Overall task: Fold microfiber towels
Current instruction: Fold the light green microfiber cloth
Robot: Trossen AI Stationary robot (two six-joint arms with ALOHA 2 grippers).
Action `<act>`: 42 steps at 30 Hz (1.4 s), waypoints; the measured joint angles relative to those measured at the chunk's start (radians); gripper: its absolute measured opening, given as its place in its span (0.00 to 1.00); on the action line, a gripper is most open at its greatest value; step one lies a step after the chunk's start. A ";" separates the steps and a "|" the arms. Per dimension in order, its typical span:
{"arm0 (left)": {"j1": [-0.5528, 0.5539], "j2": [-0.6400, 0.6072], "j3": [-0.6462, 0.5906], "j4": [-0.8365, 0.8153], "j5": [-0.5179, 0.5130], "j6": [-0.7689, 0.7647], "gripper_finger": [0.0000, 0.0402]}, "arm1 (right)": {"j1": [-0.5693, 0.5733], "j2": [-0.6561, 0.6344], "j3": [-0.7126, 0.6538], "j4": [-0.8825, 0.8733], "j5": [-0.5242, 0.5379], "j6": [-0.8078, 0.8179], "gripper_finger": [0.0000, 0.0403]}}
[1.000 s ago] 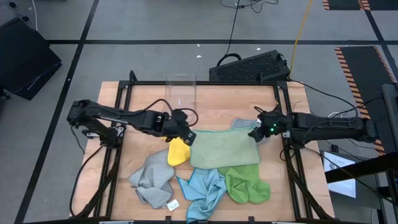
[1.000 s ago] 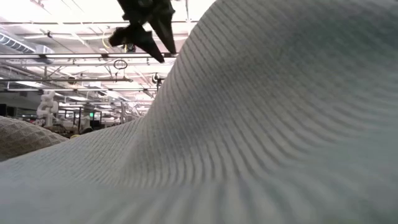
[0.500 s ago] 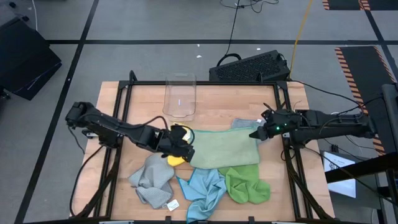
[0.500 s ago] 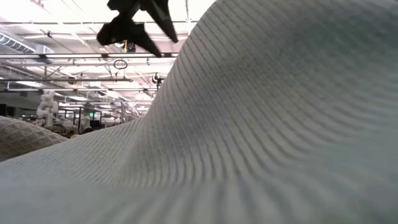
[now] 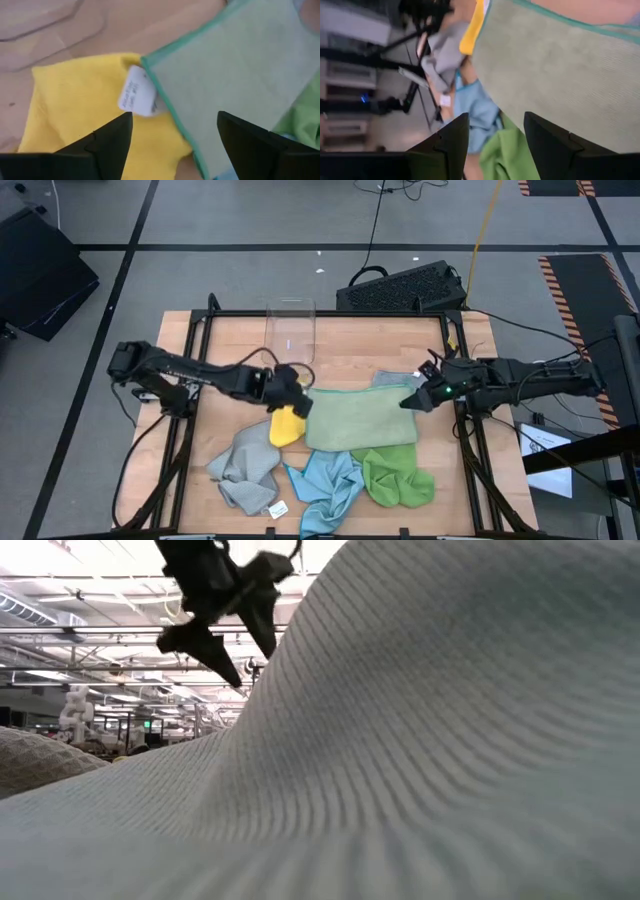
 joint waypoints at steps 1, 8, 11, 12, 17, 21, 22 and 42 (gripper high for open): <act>0.018 0.000 0.000 0.008 0.016 0.000 0.73 | -0.011 0.000 0.000 -0.011 -0.023 -0.025 0.45; 0.069 0.000 0.001 0.131 0.079 0.088 0.73 | -0.079 0.002 0.000 -0.094 -0.178 -0.178 0.45; 0.072 0.000 0.001 0.131 0.081 0.125 0.73 | -0.102 0.001 0.000 -0.111 -0.229 -0.262 0.45; 0.072 0.000 0.001 0.131 0.081 0.152 0.73 | -0.109 0.001 0.000 -0.114 -0.251 -0.290 0.45; 0.060 0.000 0.006 0.133 0.081 0.364 0.73 | -0.128 0.001 0.000 -0.169 -0.280 -0.398 0.45; 0.064 0.000 0.006 0.105 0.049 0.486 0.73 | -0.131 0.001 0.000 -0.180 -0.281 -0.453 0.45; 0.071 0.000 0.006 0.099 0.044 0.499 0.73 | -0.131 0.001 0.000 -0.181 -0.280 -0.462 0.45; 0.158 0.192 0.007 0.188 0.133 0.744 0.73 | -0.148 0.025 -0.001 -0.172 -0.133 -0.360 0.45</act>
